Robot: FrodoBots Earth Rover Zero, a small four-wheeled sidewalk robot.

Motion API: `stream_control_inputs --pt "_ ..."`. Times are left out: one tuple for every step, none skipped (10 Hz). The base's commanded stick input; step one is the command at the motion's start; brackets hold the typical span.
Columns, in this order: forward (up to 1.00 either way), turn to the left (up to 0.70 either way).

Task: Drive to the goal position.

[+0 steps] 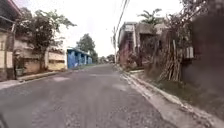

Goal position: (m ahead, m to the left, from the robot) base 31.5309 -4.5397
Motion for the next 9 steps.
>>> stream_control_inputs --pt "0.70 0.00" --pt "0.70 0.00" --pt "0.70 0.00" --pt "0.70 0.09" --pt "0.70 0.30" --pt "0.70 0.00" --pt "0.70 0.00" --pt "0.70 0.00" --pt "0.70 0.00"
